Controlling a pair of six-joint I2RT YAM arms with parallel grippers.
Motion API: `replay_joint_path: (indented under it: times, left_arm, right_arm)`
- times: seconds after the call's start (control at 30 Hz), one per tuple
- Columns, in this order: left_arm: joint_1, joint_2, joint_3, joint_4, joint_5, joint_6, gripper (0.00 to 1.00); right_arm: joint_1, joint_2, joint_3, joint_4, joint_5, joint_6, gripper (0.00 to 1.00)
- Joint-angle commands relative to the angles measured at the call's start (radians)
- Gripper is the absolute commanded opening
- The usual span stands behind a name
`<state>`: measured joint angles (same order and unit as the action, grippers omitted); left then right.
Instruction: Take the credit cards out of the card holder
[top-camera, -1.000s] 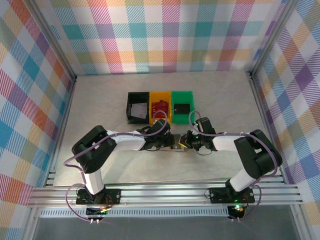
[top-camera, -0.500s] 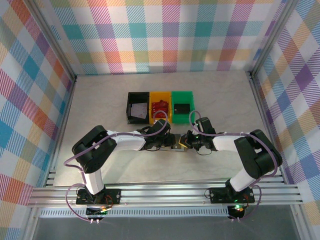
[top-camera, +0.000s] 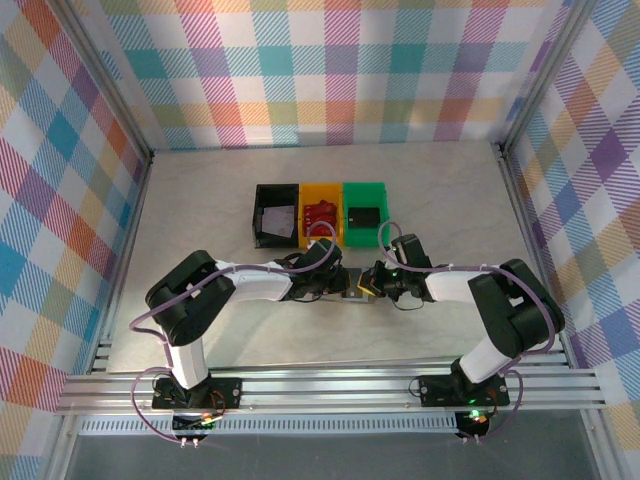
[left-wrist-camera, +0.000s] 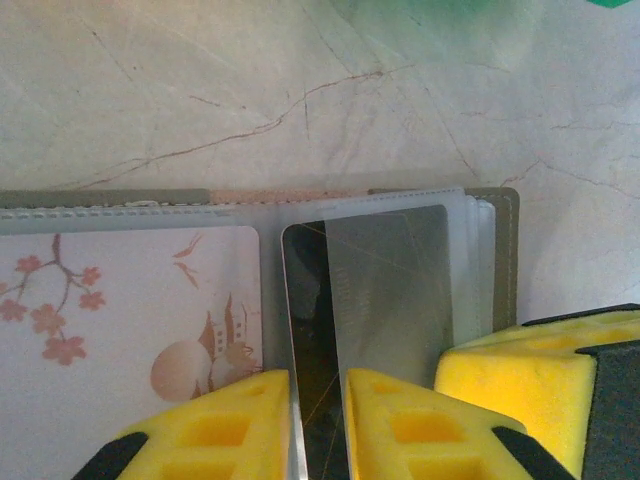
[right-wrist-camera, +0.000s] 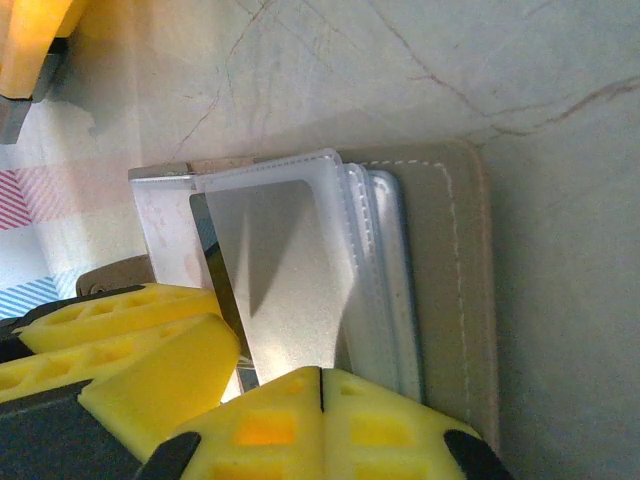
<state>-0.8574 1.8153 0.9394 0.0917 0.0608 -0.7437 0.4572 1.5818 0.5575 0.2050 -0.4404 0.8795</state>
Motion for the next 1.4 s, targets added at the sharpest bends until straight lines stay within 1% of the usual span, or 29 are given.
replay_joint_path:
  times: [0.0, 0.3, 0.33, 0.4, 0.47, 0.5, 0.9, 1.37]
  left_arm:
    - [-0.014, 0.012, -0.017, 0.059, -0.009, -0.014, 0.21]
    - [-0.014, -0.004, -0.034, 0.109, 0.000, -0.032, 0.14]
    - [-0.015, -0.006, -0.039, 0.115, 0.000, -0.033, 0.12]
    - [-0.015, -0.011, -0.046, 0.123, -0.002, -0.037, 0.05]
    - [-0.015, -0.017, -0.049, 0.123, -0.001, -0.037, 0.01]
    - [-0.014, -0.019, -0.051, 0.124, -0.001, -0.036, 0.00]
    - [-0.012, -0.102, -0.095, 0.085, -0.032, -0.012, 0.00]
    - [-0.009, -0.185, -0.138, 0.036, -0.053, 0.012, 0.00]
  right_arm:
    - [-0.006, 0.027, 0.002, -0.037, -0.010, 0.006, 0.00]
    - [-0.006, 0.025, 0.000, -0.036, -0.012, 0.006, 0.00]
    - [-0.006, 0.024, 0.001, -0.035, -0.012, 0.006, 0.00]
    - [-0.006, 0.023, 0.001, -0.039, -0.011, 0.006, 0.00]
    - [-0.006, 0.021, 0.001, -0.037, -0.010, 0.004, 0.00]
    - [-0.006, 0.019, 0.001, -0.040, -0.009, 0.003, 0.00]
    - [-0.039, -0.015, -0.007, -0.058, -0.010, -0.016, 0.00]
    - [-0.040, -0.018, -0.006, -0.066, -0.004, -0.032, 0.00]
